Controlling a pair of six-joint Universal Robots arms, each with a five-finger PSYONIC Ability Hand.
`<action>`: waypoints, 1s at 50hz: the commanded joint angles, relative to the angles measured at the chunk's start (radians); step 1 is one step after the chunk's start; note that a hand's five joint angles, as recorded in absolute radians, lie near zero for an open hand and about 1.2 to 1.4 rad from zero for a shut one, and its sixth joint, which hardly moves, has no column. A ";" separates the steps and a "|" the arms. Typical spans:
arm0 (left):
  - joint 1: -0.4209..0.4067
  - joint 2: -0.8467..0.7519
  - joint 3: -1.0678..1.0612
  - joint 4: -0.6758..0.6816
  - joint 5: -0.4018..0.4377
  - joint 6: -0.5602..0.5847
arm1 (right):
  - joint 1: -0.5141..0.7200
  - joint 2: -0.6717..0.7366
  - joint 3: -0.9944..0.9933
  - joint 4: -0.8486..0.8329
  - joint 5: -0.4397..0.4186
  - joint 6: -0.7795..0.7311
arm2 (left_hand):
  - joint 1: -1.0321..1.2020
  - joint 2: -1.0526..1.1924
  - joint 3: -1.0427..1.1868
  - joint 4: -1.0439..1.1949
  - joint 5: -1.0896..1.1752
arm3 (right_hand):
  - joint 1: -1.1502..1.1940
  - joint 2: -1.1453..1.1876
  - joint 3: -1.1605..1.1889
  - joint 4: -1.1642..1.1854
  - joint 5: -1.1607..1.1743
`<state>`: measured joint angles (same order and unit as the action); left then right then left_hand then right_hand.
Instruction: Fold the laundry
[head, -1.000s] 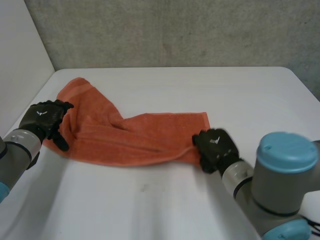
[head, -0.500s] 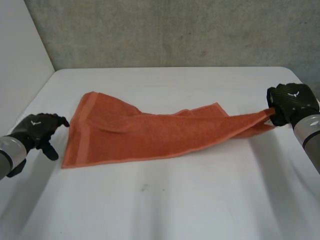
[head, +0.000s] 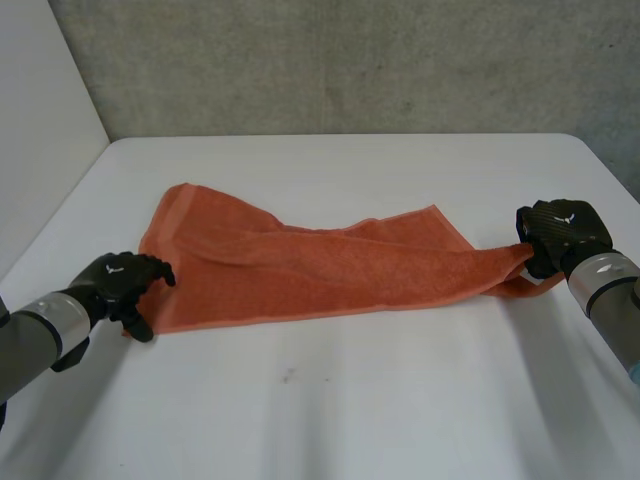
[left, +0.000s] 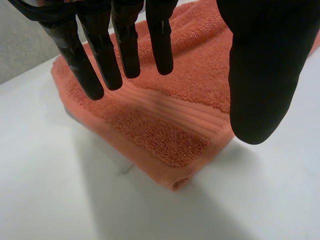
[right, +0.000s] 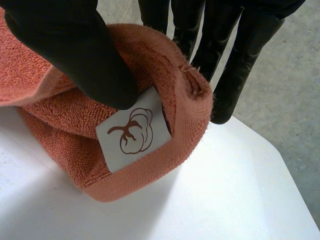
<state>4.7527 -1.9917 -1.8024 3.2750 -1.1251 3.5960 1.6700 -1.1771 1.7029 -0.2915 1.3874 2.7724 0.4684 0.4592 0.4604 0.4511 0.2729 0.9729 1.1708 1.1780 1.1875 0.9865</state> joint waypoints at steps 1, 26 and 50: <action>-0.010 -0.041 0.011 0.011 0.001 0.004 | -0.001 -0.001 0.003 0.000 -0.001 -0.007 | 0.030 0.039 0.038 0.047 0.051 | 0.423 0.225 0.218 0.209 0.235; -0.016 -0.107 0.066 0.054 -0.001 0.004 | 0.000 0.002 0.006 0.000 -0.001 -0.010 | 0.056 0.065 0.064 0.074 0.077 | 0.423 0.225 0.218 0.209 0.235; -0.033 -0.153 0.129 0.084 -0.033 0.004 | 0.000 0.004 0.008 0.000 -0.001 -0.023 | 0.188 0.198 0.196 0.206 0.209 | 0.423 0.225 0.218 0.209 0.235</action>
<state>4.7249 -2.1399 -1.6775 3.3343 -1.1536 3.6003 1.6703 -1.1741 1.7104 -0.2914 1.3867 2.7487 0.4822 0.4765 0.4740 0.4804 0.2796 0.9729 1.1709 1.1783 1.1875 0.9903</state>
